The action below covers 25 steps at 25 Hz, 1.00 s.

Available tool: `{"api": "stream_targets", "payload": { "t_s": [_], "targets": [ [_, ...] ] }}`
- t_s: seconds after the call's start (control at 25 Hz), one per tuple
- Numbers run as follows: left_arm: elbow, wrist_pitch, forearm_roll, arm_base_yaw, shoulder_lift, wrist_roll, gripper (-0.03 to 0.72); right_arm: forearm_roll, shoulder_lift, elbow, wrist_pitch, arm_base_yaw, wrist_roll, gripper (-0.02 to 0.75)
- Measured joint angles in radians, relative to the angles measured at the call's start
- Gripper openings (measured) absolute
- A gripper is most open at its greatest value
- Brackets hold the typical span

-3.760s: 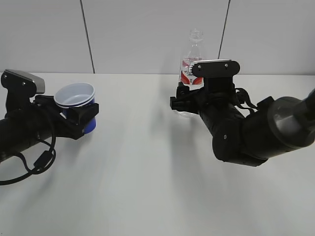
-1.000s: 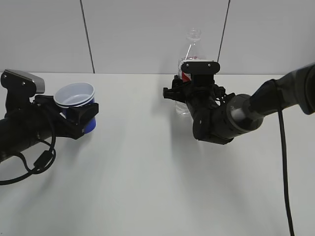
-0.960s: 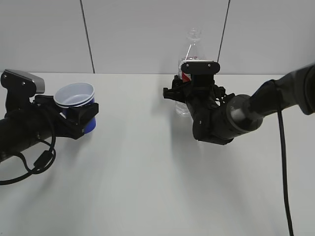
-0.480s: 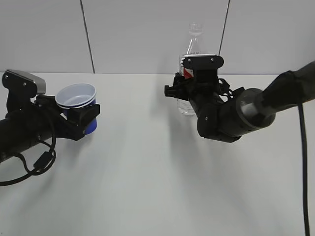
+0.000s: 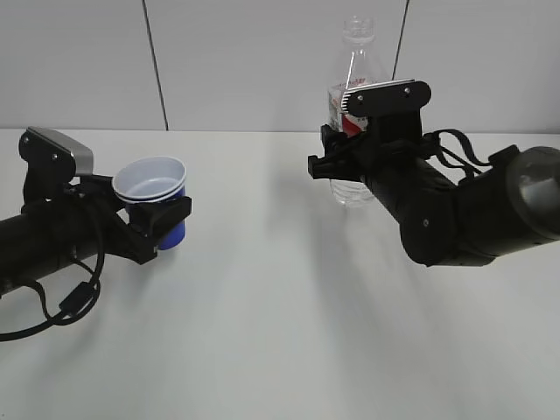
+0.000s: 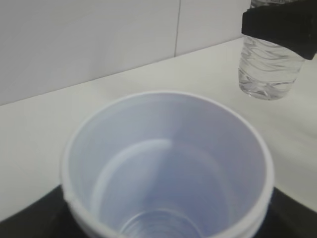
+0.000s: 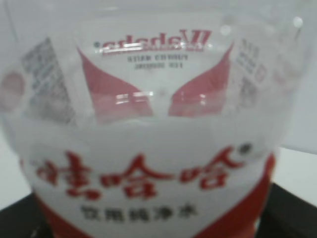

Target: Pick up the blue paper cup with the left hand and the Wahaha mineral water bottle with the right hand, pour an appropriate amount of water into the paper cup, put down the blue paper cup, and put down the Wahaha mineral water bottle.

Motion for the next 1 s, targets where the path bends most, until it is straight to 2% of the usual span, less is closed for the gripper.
{"api": "stream_targets", "payload": {
  "t_s": [0.4,0.64,1.0],
  "targets": [
    [0.0,0.0,0.029,-0.124,0.0,-0.011,0.54,-0.176,-0.102,0.129,0.007,0.044,-0.002,0.499],
    [0.0,0.0,0.033,-0.146,0.0,-0.011,0.54,-0.256,-0.11,0.166,0.021,0.049,-0.033,0.498],
    [0.0,0.0,0.084,-0.148,0.0,-0.011,0.54,-0.31,-0.111,0.196,0.077,0.049,-0.096,0.497]
  ]
}}
